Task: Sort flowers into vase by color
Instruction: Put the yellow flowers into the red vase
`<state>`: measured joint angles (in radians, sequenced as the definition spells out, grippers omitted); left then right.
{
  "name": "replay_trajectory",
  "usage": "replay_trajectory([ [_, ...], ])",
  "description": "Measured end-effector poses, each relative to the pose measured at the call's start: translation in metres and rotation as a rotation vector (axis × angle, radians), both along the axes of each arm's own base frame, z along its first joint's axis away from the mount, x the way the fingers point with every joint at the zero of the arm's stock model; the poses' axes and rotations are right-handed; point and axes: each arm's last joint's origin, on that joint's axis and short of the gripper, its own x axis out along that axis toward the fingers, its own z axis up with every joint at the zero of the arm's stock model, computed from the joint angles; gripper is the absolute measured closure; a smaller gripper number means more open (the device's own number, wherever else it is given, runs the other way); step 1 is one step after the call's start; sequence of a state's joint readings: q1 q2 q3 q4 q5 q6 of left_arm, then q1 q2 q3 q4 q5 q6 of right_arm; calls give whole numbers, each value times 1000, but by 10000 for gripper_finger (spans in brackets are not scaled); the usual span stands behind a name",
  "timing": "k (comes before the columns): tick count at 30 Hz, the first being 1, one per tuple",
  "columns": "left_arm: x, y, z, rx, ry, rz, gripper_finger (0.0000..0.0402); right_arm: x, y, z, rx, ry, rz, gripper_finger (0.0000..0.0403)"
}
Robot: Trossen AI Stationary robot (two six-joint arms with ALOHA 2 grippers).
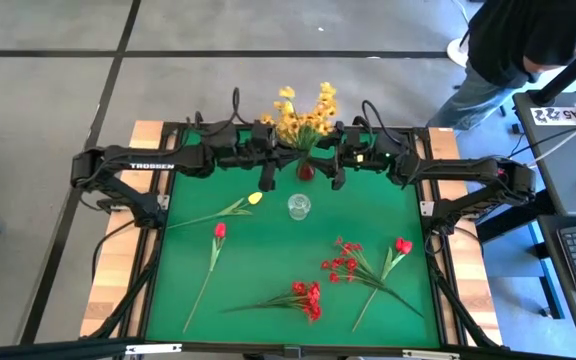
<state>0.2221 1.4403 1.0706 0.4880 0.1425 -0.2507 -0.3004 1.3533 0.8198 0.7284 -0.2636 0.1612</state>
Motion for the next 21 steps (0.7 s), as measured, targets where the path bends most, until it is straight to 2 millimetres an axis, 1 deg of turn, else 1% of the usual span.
replay_trajectory([
  [8,2,1,-3,26,35,29,396,1,0,-1,15,10,46,155],
  [15,2,6,-10,24,105,58,396,2,0,-10,45,108,62,155],
  [18,1,8,-12,26,115,65,395,2,0,-12,47,125,66,155],
  [21,1,9,-12,42,127,87,395,2,2,-13,42,135,110,155],
])
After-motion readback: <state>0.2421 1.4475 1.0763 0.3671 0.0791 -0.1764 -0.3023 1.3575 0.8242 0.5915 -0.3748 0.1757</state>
